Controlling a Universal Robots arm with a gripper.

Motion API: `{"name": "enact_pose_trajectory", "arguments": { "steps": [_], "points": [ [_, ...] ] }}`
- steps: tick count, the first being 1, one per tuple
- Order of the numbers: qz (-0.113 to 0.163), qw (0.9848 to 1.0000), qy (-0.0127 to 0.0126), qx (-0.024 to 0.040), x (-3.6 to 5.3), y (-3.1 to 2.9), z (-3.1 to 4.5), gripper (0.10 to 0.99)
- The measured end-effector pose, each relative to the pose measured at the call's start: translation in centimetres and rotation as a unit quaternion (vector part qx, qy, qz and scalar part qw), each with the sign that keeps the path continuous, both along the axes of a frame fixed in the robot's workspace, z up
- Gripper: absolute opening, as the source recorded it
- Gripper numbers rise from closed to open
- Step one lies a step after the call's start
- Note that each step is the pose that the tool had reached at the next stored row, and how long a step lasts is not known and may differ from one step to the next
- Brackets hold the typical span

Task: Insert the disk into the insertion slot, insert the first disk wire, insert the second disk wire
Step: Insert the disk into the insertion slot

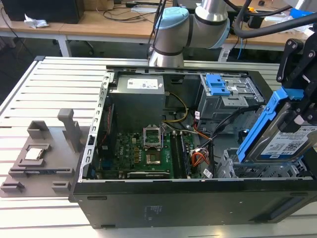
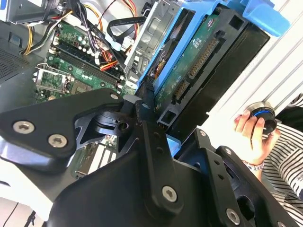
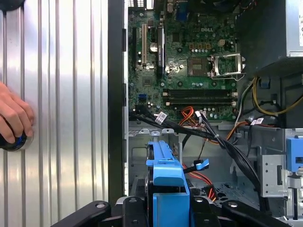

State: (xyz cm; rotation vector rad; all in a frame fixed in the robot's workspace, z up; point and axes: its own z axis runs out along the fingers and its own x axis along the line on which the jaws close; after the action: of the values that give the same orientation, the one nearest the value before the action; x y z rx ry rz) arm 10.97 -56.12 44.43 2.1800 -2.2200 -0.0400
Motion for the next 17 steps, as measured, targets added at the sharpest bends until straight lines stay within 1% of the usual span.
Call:
{"name": "enact_pose_trajectory", "arguments": {
  "steps": [6, 9, 12, 13, 14, 15, 17],
  "points": [
    [0.0, 1.0, 0.0, 0.0, 0.0, 0.0, -0.48, 0.365],
    [0.0, 1.0, 0.0001, -0.0003, -0.01, 0.0, -0.86, 0.365],
    [0.0, 1.0, 0.0, 0.0, -0.01, 0.02, -0.96, 0.365],
    [0.0, 1.0, -0.0005, 0.0008, 0.02, 0.06, -0.68, 0.365],
    [0.0, 1.0, -0.0005, -0.0001, 0.01, 0.09, -0.22, 0.365],
    [0.0, 1.0, -0.0009, -0.0004, -0.01, 0.11, 0.01, 0.365],
    [0.0, 1.0, -0.0011, 0.0, -0.16, 0.11, 0.06, 0.365]
  ]
}}
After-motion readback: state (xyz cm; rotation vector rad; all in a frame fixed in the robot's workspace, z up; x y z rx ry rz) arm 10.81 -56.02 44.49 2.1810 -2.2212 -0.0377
